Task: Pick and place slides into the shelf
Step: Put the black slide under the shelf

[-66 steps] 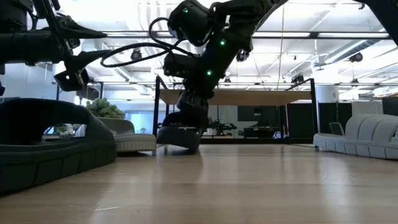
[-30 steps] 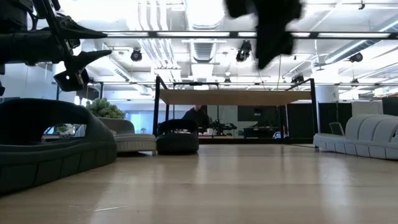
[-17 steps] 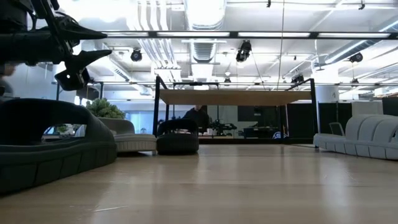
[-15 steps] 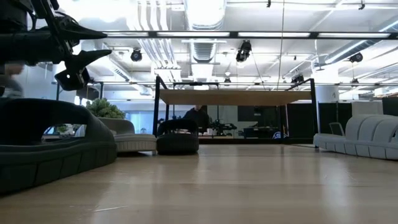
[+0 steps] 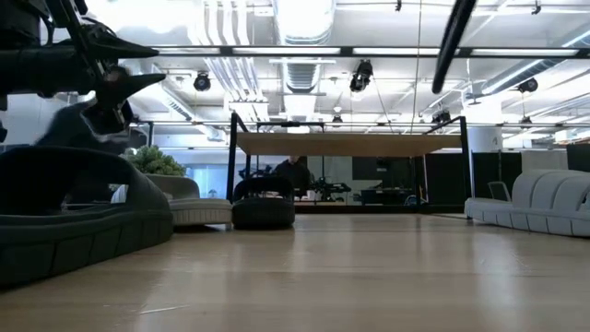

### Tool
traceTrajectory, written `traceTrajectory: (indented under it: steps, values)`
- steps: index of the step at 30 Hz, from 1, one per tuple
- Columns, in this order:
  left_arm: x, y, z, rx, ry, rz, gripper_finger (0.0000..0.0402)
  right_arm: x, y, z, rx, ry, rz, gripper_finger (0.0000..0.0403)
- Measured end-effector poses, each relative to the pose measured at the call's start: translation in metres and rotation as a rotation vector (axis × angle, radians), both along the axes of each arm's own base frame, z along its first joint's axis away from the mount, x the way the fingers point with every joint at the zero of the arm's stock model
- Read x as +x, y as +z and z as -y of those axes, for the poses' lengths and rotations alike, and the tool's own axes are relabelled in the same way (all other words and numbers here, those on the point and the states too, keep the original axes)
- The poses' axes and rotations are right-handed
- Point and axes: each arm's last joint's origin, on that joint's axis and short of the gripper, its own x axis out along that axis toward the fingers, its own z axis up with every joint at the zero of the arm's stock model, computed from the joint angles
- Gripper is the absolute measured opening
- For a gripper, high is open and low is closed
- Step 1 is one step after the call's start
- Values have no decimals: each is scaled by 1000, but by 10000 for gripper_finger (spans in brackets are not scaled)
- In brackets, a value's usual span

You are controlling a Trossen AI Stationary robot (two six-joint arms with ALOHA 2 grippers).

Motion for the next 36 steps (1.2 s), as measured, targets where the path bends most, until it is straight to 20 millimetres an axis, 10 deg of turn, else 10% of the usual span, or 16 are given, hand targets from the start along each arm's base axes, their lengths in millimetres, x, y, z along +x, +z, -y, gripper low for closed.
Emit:
traceTrajectory:
  steps: [17,29,36]
  values:
    - [0,1,0,-9,-1,9,134,38,-59,-46,-80,35,-71,99]
    - [0,2,0,-9,-1,15,134,36,-28,-45,-100,-103,29,87]
    - [0,4,0,-8,0,31,134,36,21,-27,-224,-4,454,76]
